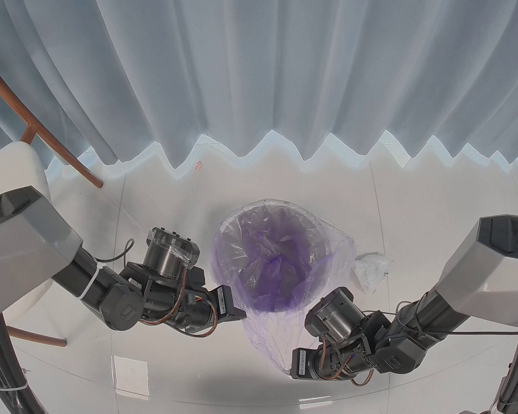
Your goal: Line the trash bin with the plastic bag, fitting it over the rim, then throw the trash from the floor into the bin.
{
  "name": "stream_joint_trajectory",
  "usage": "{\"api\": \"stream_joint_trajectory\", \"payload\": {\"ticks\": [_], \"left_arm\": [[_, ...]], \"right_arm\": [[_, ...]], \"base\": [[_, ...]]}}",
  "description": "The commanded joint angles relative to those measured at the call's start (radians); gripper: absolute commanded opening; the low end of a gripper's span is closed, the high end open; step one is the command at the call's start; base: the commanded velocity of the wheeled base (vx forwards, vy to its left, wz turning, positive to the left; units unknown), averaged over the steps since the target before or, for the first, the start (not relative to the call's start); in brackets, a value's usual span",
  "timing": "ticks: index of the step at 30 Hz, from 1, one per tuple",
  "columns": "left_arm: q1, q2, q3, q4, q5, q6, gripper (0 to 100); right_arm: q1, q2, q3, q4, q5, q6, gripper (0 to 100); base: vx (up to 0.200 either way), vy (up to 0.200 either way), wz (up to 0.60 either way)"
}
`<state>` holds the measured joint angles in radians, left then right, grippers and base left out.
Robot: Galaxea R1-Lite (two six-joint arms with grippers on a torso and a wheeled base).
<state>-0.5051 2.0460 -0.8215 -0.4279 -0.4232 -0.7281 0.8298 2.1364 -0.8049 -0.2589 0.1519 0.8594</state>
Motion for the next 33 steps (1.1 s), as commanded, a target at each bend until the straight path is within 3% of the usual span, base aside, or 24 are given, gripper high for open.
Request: {"api": "stream_joint_trajectory", "payload": {"ticks": [1,8,13,18,19,23,27,31,33], "left_arm": [[-0.009,0.037,-0.008,0.000,0.001,0.001,0],[0.007,0.026,0.021,0.003,0.015,0.003,0],[0.040,0.013,0.047,0.001,0.070,0.012,0],[0.054,0.036,0.039,0.001,0.075,0.012,0],[0.056,0.037,0.039,0.001,0.077,0.012,0],[0.073,0.039,0.035,0.001,0.077,0.012,0],[0.096,0.039,0.031,0.003,0.083,0.012,0],[0.120,0.065,0.015,0.001,0.104,0.012,0],[0.137,0.097,-0.010,0.004,0.107,0.012,0]], "right_arm": [[0.006,0.002,0.001,0.000,0.000,0.000,0],[0.009,-0.007,0.010,-0.020,-0.003,0.003,0],[0.005,-0.010,-0.005,-0.020,-0.005,0.001,0],[0.002,0.010,-0.031,-0.016,-0.052,-0.013,0],[0.002,0.020,-0.027,-0.016,-0.069,-0.025,100],[0.002,0.042,-0.017,-0.022,-0.124,-0.037,100],[0.002,-0.003,0.044,-0.031,-0.121,-0.036,100],[0.002,-0.075,0.131,-0.121,-0.078,-0.031,100],[-0.011,-0.133,0.211,-0.209,-0.005,-0.022,100]], "base": [[0.000,0.000,0.00],[0.000,0.000,0.00],[0.000,0.000,0.00],[0.000,0.000,0.00],[0.000,0.000,0.00],[0.000,0.000,0.00],[0.000,0.000,0.00],[0.000,0.000,0.00],[0.000,0.000,0.00]]}}
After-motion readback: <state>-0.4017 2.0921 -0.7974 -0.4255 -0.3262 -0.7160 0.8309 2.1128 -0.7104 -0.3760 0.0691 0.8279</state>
